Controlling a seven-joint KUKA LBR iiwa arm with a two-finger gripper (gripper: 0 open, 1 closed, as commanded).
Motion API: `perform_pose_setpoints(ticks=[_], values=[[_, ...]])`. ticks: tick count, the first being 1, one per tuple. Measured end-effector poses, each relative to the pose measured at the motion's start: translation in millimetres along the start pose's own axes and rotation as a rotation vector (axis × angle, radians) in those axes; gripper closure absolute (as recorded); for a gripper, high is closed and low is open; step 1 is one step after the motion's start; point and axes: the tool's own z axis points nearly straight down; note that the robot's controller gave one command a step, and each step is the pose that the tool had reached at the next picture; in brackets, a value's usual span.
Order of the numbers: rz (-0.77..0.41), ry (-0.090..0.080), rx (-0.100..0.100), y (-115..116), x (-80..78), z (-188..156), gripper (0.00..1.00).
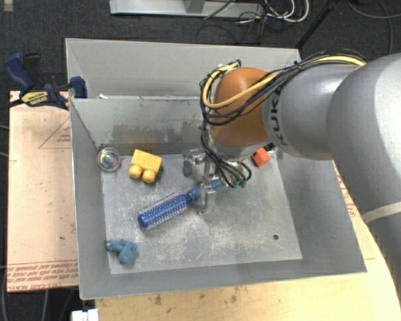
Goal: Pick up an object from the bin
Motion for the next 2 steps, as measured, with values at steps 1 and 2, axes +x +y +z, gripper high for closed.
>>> perform_pose_setpoints(ticks=[1, 2], values=[[0.002, -0.005, 0.000, -0.6, -1.5, -3.9, 1.00], [-0.024, -0.012, 0.002, 9.9, 27.1, -147.2, 1.00]])
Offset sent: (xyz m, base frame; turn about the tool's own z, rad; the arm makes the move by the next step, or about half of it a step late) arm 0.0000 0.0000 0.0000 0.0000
